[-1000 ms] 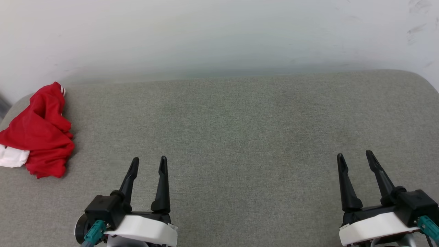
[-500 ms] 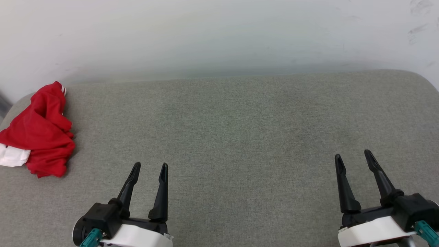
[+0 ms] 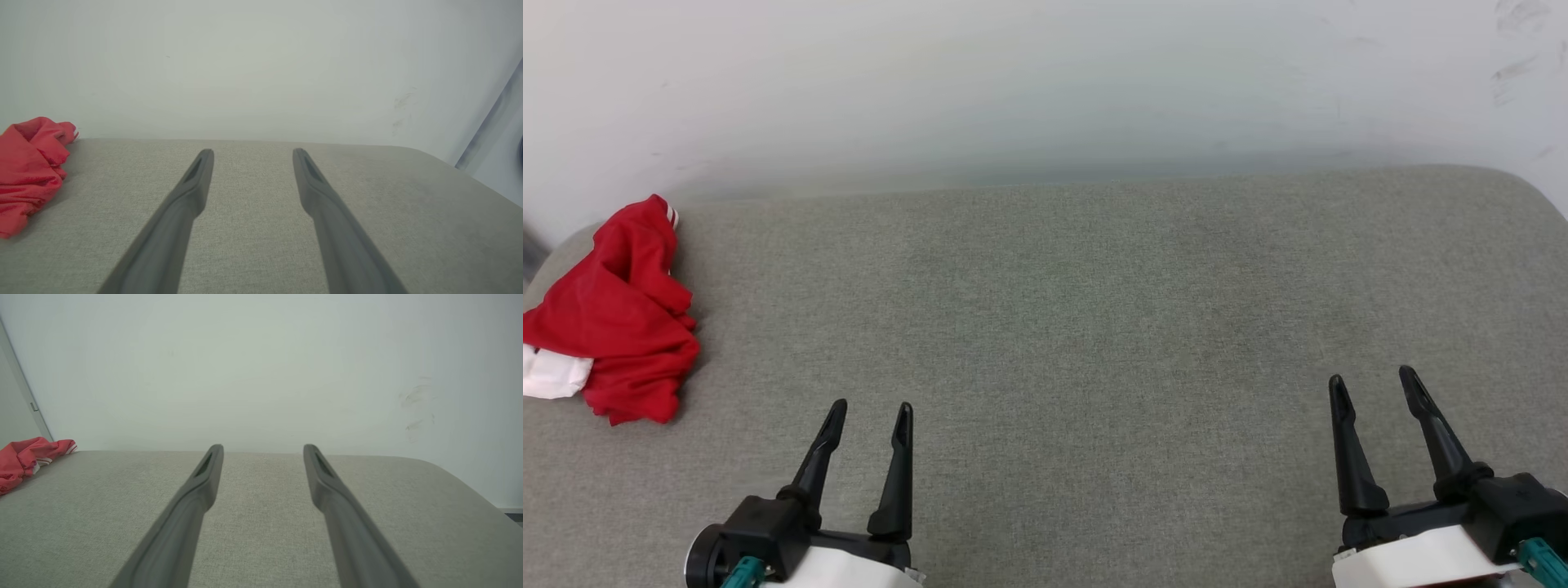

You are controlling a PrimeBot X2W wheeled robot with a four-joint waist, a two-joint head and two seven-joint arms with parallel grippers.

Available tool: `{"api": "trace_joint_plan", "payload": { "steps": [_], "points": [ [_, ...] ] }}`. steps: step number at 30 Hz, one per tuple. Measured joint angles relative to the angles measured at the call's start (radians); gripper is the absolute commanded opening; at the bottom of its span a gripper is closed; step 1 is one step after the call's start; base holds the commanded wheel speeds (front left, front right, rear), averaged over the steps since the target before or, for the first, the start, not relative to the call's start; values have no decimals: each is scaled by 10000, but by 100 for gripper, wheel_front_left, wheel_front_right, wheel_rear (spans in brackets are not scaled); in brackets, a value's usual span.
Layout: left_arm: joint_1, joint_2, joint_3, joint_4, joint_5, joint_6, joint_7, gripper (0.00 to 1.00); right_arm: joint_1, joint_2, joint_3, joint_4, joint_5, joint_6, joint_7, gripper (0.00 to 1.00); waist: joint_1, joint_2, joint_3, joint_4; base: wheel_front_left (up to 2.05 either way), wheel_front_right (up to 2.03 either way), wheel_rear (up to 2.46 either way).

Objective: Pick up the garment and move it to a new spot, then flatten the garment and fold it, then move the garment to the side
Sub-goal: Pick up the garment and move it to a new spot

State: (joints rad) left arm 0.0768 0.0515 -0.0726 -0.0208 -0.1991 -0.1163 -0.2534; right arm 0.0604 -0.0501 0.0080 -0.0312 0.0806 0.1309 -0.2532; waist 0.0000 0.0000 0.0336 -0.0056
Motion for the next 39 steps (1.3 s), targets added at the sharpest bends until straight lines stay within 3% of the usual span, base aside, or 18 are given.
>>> {"api": "trace_joint_plan", "payload": {
  "steps": [9,18,39],
  "points": [
    [7,-6,-63,105,309,-23,-96,100,21,0,105,-125,-219,0,-96,100,0,0,20,101,0,0,0],
    [2,-6,207,192,364,-27,-98,100,53,-2,336,-182,-94,0,-100,100,0,0,50,667,0,0,0],
    [203,-6,589,316,286,-59,-98,100,126,-2,844,-59,-84,0,-100,100,0,0,-189,3445,0,0,0]
  ]
}}
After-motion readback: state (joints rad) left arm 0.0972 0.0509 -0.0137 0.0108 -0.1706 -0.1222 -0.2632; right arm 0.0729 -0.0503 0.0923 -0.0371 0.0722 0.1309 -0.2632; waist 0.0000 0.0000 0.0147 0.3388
